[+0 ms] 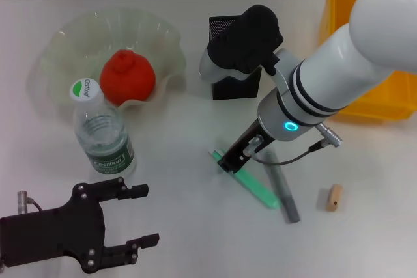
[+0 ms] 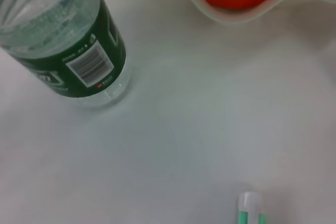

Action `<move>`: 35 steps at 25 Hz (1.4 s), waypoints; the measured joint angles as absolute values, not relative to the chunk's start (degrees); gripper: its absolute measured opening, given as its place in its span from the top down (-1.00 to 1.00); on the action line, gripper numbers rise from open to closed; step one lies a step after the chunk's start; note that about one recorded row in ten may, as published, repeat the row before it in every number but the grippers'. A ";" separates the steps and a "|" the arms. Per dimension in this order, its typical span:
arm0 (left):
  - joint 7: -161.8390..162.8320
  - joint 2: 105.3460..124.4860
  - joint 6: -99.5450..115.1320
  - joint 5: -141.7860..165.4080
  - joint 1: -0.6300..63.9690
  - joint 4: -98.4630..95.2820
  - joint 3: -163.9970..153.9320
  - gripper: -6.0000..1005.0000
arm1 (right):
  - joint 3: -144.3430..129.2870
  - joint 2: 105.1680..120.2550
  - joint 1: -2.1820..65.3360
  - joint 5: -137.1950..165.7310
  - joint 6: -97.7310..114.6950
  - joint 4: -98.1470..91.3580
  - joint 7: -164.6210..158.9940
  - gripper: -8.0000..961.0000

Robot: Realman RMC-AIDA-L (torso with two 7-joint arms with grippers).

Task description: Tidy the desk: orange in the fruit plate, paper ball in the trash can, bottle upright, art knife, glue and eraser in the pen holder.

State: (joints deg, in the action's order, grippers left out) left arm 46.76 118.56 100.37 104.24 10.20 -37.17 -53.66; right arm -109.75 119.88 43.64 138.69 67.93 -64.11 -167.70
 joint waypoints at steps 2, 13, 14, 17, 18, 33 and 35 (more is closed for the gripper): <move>46.76 118.57 100.36 104.23 10.20 -37.18 -53.62 -0.39 | -109.62 119.88 43.65 138.67 67.93 -64.08 -167.69 0.49; 46.76 118.56 100.36 104.24 10.19 -37.17 -53.43 -0.39 | -109.45 119.88 43.30 137.17 66.91 -64.07 -167.45 0.64; 46.76 118.56 100.37 104.24 10.20 -37.18 -53.43 -0.39 | -109.42 119.88 43.16 137.12 66.84 -64.17 -167.39 0.66; 46.76 118.52 100.37 104.24 10.20 -37.18 -53.48 -0.39 | -107.93 119.84 42.69 137.07 66.72 -64.61 -167.26 0.72; 46.76 118.52 100.37 104.24 10.19 -37.18 -53.56 -0.39 | -107.32 119.83 42.67 136.81 66.86 -64.55 -167.22 0.74; 46.76 118.47 100.37 104.24 10.19 -37.18 -53.70 -0.39 | -107.05 119.74 42.49 135.92 67.43 -64.85 -167.24 0.32; 46.76 118.47 100.37 104.23 10.19 -37.18 -53.70 -0.39 | -107.05 119.79 42.63 135.86 67.27 -64.27 -167.24 0.30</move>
